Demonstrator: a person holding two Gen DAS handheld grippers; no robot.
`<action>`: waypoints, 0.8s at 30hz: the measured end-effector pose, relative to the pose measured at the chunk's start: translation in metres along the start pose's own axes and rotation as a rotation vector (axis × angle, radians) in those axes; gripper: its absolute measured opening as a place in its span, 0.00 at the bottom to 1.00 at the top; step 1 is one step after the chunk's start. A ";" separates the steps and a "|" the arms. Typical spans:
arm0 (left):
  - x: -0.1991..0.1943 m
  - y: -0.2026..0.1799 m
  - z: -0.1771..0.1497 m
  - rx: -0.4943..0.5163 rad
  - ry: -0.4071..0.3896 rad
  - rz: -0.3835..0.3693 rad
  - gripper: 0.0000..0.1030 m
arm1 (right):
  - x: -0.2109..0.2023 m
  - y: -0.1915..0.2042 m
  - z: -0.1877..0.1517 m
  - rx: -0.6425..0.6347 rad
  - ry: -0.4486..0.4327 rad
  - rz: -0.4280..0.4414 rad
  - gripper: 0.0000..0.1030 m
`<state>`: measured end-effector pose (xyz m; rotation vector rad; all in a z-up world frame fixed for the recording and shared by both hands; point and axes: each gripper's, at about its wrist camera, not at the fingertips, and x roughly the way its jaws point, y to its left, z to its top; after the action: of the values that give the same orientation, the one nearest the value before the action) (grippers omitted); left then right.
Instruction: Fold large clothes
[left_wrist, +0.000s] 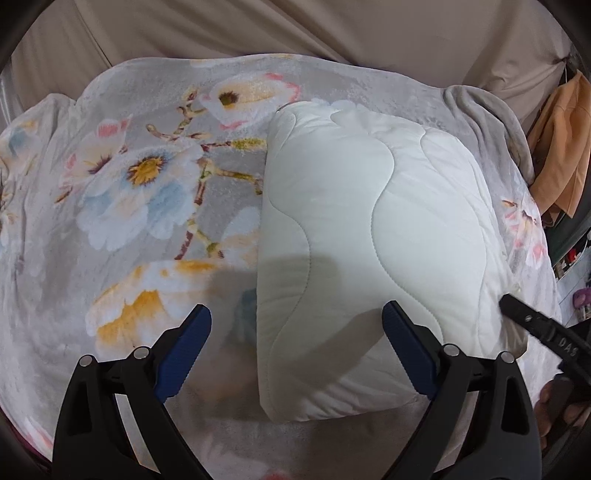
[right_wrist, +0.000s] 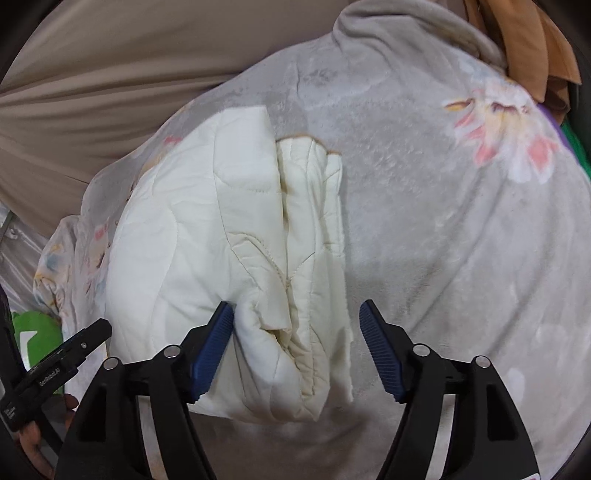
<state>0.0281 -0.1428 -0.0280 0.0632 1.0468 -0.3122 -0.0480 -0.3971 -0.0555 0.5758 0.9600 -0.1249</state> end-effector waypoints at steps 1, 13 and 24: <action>0.001 0.000 0.001 -0.002 0.002 -0.006 0.89 | 0.004 -0.001 0.000 0.007 0.014 0.004 0.71; 0.041 0.007 0.007 -0.105 0.088 -0.234 0.96 | 0.045 -0.025 -0.002 0.154 0.115 0.140 0.89; 0.018 0.000 0.021 -0.093 0.025 -0.329 0.66 | 0.023 -0.007 0.007 0.137 0.055 0.229 0.37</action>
<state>0.0541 -0.1507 -0.0327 -0.1911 1.0946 -0.5603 -0.0319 -0.4030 -0.0738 0.8152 0.9368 0.0308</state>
